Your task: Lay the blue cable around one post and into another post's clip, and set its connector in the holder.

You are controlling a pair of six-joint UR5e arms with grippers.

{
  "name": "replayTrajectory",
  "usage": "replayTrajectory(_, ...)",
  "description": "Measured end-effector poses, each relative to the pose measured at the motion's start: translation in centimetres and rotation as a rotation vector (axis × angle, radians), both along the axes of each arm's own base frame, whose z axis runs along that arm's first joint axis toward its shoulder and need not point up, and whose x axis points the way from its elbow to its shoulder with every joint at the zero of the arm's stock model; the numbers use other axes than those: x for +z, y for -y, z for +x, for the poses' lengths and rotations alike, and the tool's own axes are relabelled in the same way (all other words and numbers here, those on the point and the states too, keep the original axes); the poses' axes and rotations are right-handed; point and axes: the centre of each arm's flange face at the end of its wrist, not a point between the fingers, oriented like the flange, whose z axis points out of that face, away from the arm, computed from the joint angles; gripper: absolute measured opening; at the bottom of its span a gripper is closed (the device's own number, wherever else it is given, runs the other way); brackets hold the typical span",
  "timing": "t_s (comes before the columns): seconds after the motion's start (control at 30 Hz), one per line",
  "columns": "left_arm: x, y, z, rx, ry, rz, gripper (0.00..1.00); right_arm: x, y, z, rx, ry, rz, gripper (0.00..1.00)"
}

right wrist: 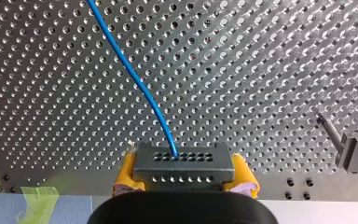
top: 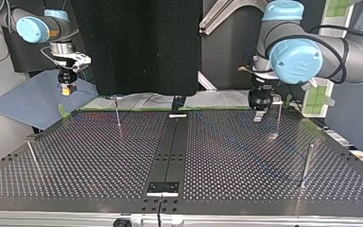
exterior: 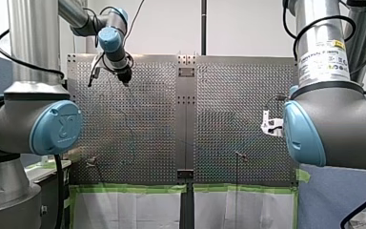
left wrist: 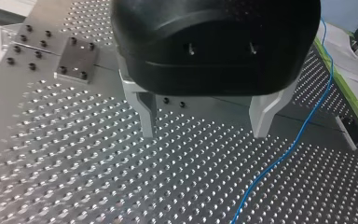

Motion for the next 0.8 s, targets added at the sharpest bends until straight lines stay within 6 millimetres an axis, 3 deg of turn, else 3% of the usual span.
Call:
replayTrajectory(0.37,-3.3,3.7,1.2,-0.051,0.001,0.020,0.99,-1.0,-1.5,0.2,0.004,0.001,0.004,0.00)
replayTrajectory(0.8,-8.4,9.8,1.6,-0.183,-0.010,-0.012,0.99,-1.1,-1.8,0.8,0.018,0.002,0.006,0.00)
